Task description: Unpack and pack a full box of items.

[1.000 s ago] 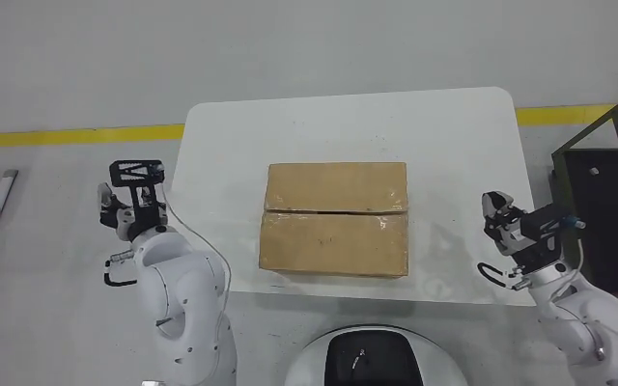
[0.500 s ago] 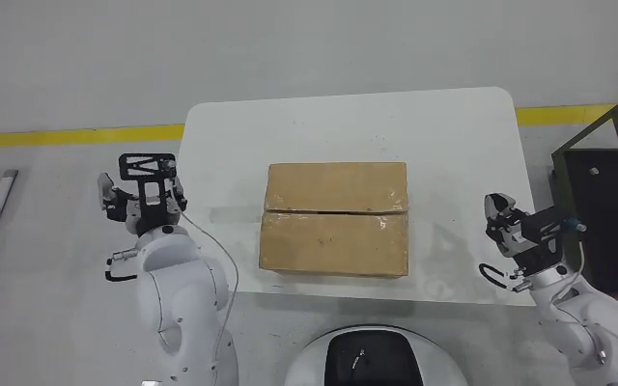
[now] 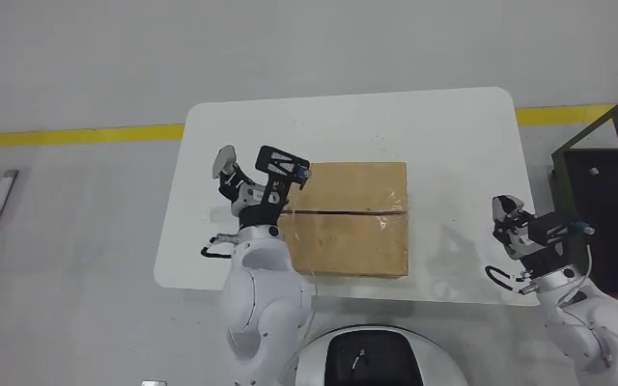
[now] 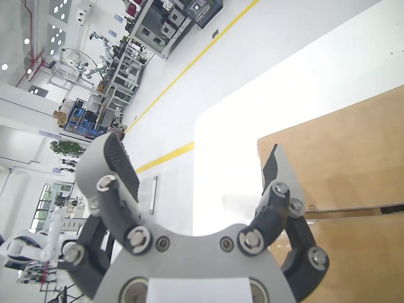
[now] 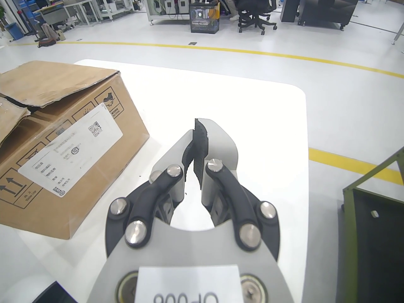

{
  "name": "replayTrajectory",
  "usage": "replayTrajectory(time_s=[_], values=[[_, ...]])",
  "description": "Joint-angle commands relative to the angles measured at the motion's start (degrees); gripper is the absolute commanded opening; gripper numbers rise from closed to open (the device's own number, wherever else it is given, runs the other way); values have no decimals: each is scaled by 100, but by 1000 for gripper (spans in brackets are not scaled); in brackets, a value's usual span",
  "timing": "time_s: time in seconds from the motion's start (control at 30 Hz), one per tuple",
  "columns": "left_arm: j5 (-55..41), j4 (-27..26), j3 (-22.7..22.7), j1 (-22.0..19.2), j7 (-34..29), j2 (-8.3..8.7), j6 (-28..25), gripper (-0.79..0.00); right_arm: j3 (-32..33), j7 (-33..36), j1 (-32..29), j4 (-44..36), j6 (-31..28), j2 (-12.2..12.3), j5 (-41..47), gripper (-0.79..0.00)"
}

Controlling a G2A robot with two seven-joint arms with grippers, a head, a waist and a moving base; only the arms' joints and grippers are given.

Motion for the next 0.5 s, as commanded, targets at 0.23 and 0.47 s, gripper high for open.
replayTrajectory(time_s=[0.23,0.47], values=[[0,-441,-291,-19,113,35,-697,0,12,18,17,5,5,-15,-20,-785],[-517,-160,530,263,-204,-34,-1037,0,-13,24,73,74,18,-29,-55,-785]])
